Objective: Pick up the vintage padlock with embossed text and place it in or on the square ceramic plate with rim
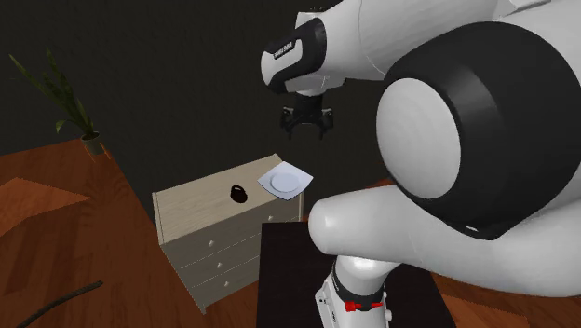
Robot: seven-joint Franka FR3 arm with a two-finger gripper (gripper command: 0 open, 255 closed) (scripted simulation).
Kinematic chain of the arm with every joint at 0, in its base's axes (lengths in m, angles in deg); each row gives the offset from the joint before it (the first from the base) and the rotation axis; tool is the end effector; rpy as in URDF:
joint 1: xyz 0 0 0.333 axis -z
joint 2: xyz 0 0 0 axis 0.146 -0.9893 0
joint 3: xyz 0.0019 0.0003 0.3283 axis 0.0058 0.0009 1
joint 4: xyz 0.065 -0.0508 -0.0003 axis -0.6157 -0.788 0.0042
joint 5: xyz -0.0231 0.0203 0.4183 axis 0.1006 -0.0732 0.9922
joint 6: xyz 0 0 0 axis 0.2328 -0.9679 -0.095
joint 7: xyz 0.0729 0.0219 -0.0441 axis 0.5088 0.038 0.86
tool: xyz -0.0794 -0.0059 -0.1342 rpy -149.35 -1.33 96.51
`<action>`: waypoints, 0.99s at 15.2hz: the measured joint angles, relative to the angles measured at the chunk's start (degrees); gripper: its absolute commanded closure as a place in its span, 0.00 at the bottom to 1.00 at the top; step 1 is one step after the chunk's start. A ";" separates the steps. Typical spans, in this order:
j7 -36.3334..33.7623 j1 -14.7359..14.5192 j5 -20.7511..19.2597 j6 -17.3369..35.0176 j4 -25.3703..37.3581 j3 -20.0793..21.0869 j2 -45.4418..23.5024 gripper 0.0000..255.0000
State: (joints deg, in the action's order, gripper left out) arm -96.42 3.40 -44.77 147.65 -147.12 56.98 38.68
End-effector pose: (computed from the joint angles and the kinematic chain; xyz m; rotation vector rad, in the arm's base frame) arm 0.3589 0.1024 0.3883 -3.1170 0.1162 -0.1627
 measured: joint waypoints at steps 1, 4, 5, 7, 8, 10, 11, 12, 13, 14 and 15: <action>-1.45 -0.82 0.88 2.18 -0.66 1.51 -1.23 0.00; -3.58 -1.70 2.19 9.20 -1.96 4.02 -6.16 0.00; -4.55 -1.96 2.50 11.48 -1.95 5.08 -8.16 0.00; -6.84 -2.63 3.09 15.49 -1.92 7.35 -11.62 0.00; -7.57 -2.59 3.04 17.96 -2.00 8.20 -13.79 0.00; -10.33 -2.44 2.42 22.60 -0.79 10.74 -19.03 0.00; -11.47 -2.30 1.97 24.77 -0.66 11.71 -21.12 0.00; -12.90 -1.95 1.11 26.99 -0.19 12.81 -23.56 0.00; -14.55 -1.63 0.04 28.95 0.33 13.93 -25.81 0.00; -16.85 -1.29 -1.49 30.78 1.11 15.33 -28.23 0.00; -19.43 -0.57 -3.81 32.56 2.40 16.55 -31.16 0.00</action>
State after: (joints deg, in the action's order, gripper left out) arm -115.86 2.83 -48.59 180.21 -144.73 73.53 7.51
